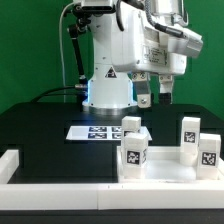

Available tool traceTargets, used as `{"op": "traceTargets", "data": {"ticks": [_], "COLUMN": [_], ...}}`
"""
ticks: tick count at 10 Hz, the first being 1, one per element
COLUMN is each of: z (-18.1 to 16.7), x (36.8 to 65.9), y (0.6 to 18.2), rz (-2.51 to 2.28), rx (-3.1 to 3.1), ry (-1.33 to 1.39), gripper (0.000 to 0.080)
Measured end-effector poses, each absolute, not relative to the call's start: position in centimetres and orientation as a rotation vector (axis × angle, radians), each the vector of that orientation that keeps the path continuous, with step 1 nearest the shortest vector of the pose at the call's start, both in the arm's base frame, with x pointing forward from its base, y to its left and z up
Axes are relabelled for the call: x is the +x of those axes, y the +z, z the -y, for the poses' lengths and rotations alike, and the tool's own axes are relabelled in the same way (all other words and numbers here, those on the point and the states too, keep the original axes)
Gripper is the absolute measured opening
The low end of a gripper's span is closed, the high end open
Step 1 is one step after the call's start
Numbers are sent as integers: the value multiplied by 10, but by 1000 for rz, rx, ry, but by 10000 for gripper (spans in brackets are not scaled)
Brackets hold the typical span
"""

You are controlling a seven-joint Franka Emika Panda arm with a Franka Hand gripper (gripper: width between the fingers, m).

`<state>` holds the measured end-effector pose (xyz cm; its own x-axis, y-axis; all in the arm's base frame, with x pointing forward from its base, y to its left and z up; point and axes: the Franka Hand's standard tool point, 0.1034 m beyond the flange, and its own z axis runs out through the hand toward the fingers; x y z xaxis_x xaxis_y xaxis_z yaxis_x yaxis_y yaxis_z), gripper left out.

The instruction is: Assemble square table

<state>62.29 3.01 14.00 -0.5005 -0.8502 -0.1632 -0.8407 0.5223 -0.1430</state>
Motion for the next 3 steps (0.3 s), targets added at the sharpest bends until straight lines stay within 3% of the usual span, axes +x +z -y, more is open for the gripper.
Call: {"op": "traceTargets", "data": {"ticks": [3], "z": [-30], "x": [622], "y": [138], "rz": [-2552], "rx": [-1440], "ry": [-66], "gripper": [649]}}
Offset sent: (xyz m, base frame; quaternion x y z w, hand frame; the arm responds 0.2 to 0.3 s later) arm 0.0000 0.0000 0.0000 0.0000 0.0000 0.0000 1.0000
